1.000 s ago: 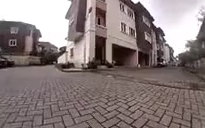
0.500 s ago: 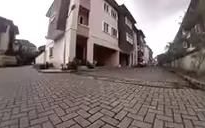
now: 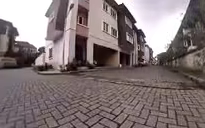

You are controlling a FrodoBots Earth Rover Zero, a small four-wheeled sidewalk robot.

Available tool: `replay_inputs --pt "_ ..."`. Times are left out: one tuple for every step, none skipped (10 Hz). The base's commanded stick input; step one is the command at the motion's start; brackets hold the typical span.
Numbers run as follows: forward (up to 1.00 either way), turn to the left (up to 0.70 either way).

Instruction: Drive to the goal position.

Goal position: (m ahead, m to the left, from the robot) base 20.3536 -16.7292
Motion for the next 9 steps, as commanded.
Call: replay_inputs --pt "0.50 0.00" --pt "0.50 0.00" --pt "0.50 0.00" --pt "0.50 0.00" --pt "0.50 0.00" --pt "0.50 0.00" --pt "0.50 0.00" --pt "0.50 -0.50" --pt "0.50 -0.50"
